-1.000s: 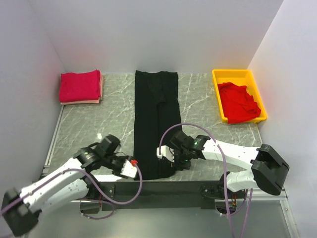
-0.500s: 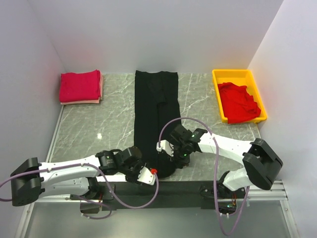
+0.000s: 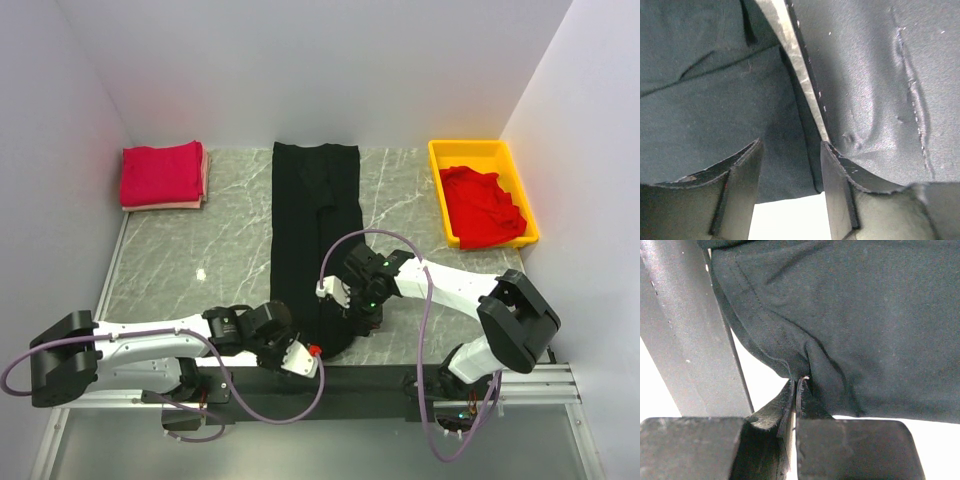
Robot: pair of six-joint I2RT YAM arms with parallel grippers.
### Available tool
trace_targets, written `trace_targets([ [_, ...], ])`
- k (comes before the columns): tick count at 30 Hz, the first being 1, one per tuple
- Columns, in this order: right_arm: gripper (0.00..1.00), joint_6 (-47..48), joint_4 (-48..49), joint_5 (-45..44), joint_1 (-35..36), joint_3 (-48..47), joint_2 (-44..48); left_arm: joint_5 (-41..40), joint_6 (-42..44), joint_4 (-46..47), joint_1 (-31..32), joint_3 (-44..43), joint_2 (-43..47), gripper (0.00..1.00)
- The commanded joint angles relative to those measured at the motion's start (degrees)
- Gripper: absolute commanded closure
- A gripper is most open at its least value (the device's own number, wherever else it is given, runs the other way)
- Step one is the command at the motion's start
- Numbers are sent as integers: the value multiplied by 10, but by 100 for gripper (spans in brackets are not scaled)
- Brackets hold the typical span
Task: Fold and stack the t-shirts
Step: Fold the tshirt
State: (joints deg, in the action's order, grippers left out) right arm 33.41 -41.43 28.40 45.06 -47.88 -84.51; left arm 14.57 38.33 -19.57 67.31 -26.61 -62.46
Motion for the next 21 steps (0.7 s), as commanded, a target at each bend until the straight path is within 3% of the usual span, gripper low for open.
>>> trace_targets([
  [1,100,15,-10,11,-5,-20,0,10,-4,2,14,-8,9,46],
  [11,100,15,-11,14,-8,-11,11,-4,-5,17,14,2,-65,51],
  [15,100,17,-12,16,-8,-12,10,5,-4,12,6,-3,-67,64],
  [21,100,22,-18,17,-13,-15,9,38,9,-22,-54,-48,-129,81],
])
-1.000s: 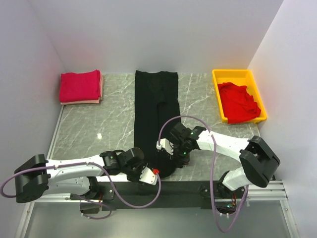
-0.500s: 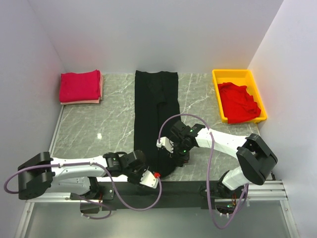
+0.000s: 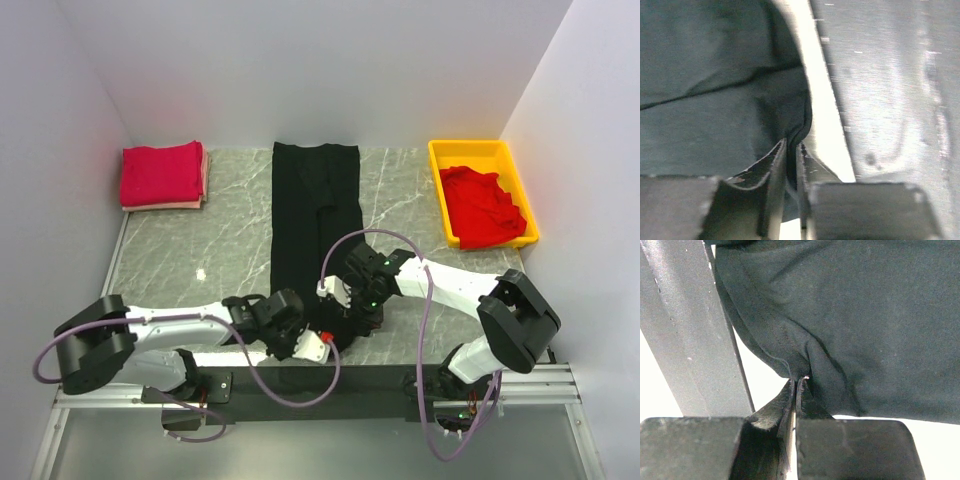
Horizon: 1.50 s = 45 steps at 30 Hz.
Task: Fold and stack the t-shirts
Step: Fold the tshirt
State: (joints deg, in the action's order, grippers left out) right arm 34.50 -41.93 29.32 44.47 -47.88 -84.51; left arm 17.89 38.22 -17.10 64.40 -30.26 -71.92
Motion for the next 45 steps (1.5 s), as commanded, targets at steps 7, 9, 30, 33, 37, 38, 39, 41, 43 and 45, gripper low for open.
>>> trace_targets([
  [7,100,5,-12,12,-20,-23,46,18,12,-82,-37,-29,28,99],
  [9,100,-7,-6,16,-21,-21,68,37,20,-101,-36,-39,51,99],
  [30,100,24,-68,5,128,52,341,121,-45,-188,28,-104,160,99],
  [33,100,19,-56,-29,126,46,349,130,-50,-201,9,-116,167,99],
  [37,100,52,-33,-51,79,44,339,132,-13,-212,-50,-132,158,99],
  [38,100,68,-22,-50,56,45,337,132,-1,-216,-84,-135,151,99],
  [39,100,79,-13,-49,42,44,333,134,31,-219,-102,-140,144,99],
  [41,100,114,-6,-45,12,33,310,138,75,-217,-152,-160,115,99],
  [43,100,139,4,-38,-10,17,278,132,98,-208,-177,-179,80,99],
  [45,100,173,25,-35,-39,5,245,130,125,-180,-209,-188,48,99],
])
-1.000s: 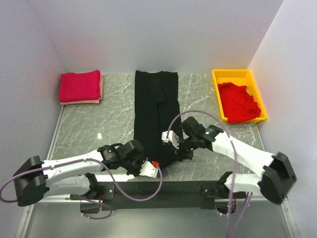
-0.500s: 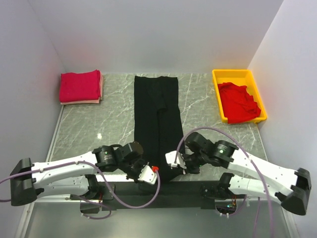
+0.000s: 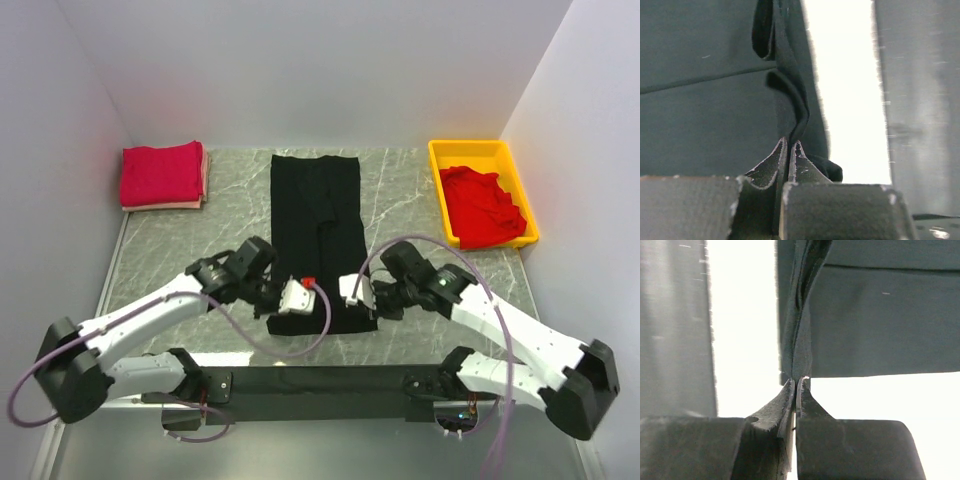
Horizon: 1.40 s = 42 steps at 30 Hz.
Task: Fold and stack the t-shirts
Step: Fold the tshirt
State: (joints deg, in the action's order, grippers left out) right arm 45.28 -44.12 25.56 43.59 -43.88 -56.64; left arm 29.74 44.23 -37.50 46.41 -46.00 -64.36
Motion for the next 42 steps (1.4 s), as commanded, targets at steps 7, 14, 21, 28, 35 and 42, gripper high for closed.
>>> trace_targets([
  [7,100,161,74,35,-128,-117,-172,24,124,76,-113,-93,-132,99],
  [14,100,238,69,64,-199,-233,-313,33,174,130,-177,-155,-230,99],
  [21,100,267,40,77,-243,-388,-464,44,199,147,-223,-278,-368,99],
  [28,100,287,14,76,-261,-493,-565,36,210,144,-248,-369,-467,99],
  [35,72,220,55,32,-260,-531,-600,20,182,141,-259,-427,-515,77],
  [42,42,161,33,24,-265,-534,-536,38,107,128,-290,-431,-467,49],
])
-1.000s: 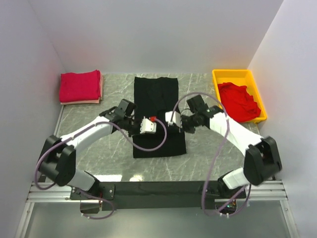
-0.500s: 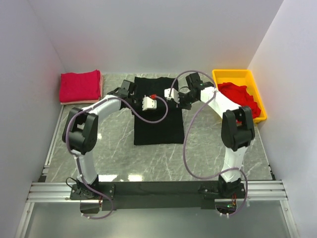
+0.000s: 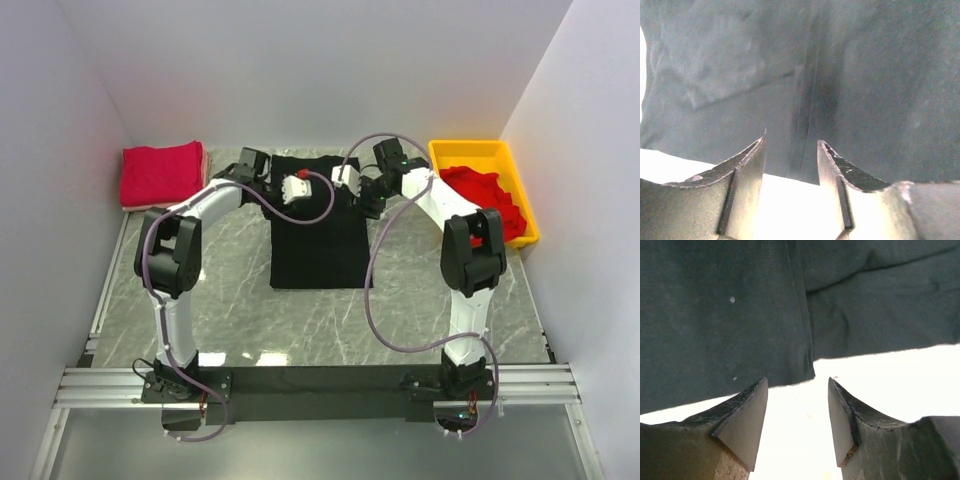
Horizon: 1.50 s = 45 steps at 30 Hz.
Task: Fold and stack the t-shirts
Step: Fold the tshirt
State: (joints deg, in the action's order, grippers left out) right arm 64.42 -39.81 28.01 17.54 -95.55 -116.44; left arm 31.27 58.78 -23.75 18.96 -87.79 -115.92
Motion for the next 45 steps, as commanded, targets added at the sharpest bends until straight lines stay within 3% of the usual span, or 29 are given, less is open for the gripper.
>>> trace_targets([
  [1,42,-30,-18,8,-4,-10,76,29,-49,-16,-22,-7,60,49],
  [10,45,-31,22,-15,89,298,297,53,-97,40,-4,259,282,48],
  [17,44,-77,103,-76,154,421,330,8,-92,115,59,436,374,44],
  [25,44,-81,132,-97,174,455,305,-31,-79,165,115,505,381,44],
  [34,51,-56,148,-116,176,478,279,-66,-55,186,131,508,338,46],
  [37,59,-58,152,-130,176,476,264,-74,-50,179,132,502,318,51],
  [40,74,-60,156,-140,176,474,251,-78,-37,164,134,502,308,59],
  [41,87,-62,156,-142,175,474,251,-79,-33,161,133,502,307,62],
  [43,100,-65,150,-139,176,469,253,-75,-27,145,134,499,308,74],
  [45,100,-75,143,-137,176,462,263,-69,-29,138,134,496,314,85],
])
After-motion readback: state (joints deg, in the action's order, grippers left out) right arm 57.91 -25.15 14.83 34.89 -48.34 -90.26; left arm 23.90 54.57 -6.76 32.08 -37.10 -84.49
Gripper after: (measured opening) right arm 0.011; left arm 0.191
